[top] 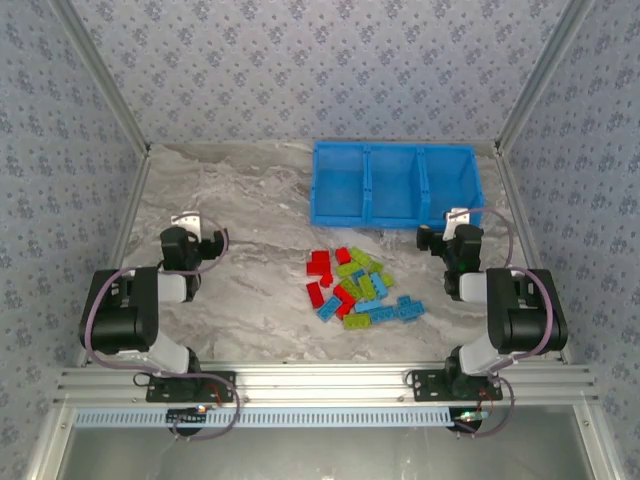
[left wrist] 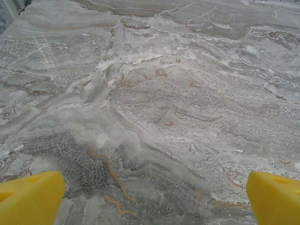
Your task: Sort the legos into containers by color
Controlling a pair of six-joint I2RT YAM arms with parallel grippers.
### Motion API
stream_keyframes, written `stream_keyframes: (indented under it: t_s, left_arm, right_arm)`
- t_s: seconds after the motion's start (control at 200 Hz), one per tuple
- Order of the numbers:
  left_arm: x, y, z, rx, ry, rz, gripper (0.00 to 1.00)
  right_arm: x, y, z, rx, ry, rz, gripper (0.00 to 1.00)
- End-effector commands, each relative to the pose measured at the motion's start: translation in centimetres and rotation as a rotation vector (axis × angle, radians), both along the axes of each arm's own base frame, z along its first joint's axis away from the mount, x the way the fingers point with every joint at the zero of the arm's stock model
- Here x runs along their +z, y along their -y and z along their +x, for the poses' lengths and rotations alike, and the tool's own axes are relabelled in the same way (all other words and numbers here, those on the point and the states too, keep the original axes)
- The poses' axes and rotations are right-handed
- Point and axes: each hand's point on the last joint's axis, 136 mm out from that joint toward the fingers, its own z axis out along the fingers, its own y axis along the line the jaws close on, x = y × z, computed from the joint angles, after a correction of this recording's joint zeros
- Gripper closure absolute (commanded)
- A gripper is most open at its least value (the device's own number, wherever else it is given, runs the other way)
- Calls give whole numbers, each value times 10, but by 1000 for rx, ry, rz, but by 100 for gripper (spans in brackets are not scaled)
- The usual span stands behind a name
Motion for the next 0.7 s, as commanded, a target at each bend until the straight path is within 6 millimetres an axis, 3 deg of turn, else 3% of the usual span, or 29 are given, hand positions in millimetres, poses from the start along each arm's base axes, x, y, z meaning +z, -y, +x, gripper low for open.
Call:
stream_keyframes:
  t_s: [0.0,0.48,0.585,0.7]
  left_arm:
    - [12,-1,7,4,38,8,1]
    - [12,-2,7,5,38,8,1]
    - [13,-2,7,4,39,9,1]
    - [13,-2,7,5,42,11,1]
  right_arm:
    - [3,1,1,3,10,4,0]
    - [3,1,0,2,12,7,0]
    - [18,10,2,-56,5,2,0]
    - [43,25,-12,-182,-62,51,0]
